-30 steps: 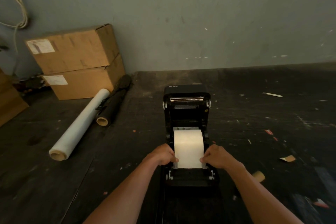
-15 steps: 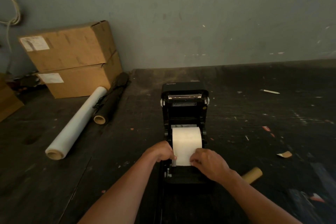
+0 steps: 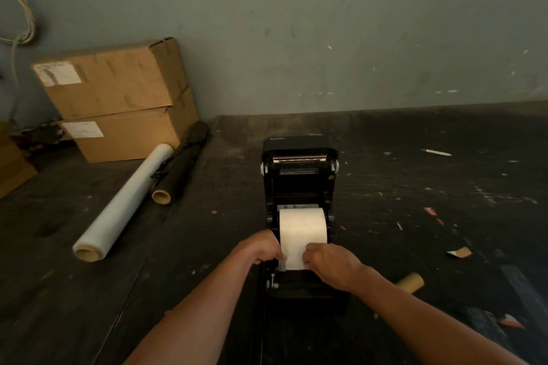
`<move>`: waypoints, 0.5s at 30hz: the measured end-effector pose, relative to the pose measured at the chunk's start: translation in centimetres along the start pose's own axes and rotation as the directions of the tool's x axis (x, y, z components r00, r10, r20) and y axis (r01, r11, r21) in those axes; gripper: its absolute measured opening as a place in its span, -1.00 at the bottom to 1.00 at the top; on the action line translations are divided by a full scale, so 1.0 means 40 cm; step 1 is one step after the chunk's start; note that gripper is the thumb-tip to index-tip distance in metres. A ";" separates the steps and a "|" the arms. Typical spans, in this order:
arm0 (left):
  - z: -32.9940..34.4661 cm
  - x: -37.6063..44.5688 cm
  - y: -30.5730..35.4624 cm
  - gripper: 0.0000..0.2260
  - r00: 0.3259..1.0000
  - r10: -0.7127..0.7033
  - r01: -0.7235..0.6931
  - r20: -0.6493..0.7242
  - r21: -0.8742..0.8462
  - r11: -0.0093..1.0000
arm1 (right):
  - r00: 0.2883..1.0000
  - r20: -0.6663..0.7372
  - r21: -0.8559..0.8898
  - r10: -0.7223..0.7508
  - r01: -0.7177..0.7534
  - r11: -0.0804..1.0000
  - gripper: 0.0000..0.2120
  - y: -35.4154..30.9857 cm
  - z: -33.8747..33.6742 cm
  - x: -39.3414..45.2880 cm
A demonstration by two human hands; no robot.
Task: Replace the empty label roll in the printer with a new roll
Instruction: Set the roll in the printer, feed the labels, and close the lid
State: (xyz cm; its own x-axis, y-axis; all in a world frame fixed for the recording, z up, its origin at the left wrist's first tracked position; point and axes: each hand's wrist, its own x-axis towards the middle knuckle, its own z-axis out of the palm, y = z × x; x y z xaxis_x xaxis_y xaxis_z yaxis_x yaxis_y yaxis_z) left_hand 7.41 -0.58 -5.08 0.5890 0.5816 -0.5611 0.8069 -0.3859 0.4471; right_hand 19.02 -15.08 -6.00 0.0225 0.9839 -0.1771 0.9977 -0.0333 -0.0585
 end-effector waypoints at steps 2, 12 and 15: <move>0.001 -0.007 0.002 -0.76 1.000 0.003 -0.003 -0.015 -0.016 1.000 | 1.000 0.000 -0.032 0.023 -0.023 0.999 -0.72 -0.007 0.009 -0.004; 0.111 -0.101 -0.045 -0.72 0.780 0.369 -0.330 -0.506 0.168 0.929 | 1.000 0.004 -0.066 0.008 -0.008 0.998 -0.67 -0.012 0.024 -0.009; 0.139 -0.102 -0.062 -0.72 0.770 0.491 -0.393 -0.408 0.303 0.868 | 1.000 0.003 -0.049 -0.004 0.004 0.999 -0.69 -0.012 0.024 -0.009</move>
State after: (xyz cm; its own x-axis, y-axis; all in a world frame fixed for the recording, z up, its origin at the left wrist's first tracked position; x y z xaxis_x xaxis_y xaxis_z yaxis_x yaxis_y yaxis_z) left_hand 3.23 -6.00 -7.78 0.8319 0.5502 0.0719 0.4820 -0.7808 0.3976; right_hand 18.45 -15.59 -6.84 0.0182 0.9836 -0.1795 0.9997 -0.0205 -0.0111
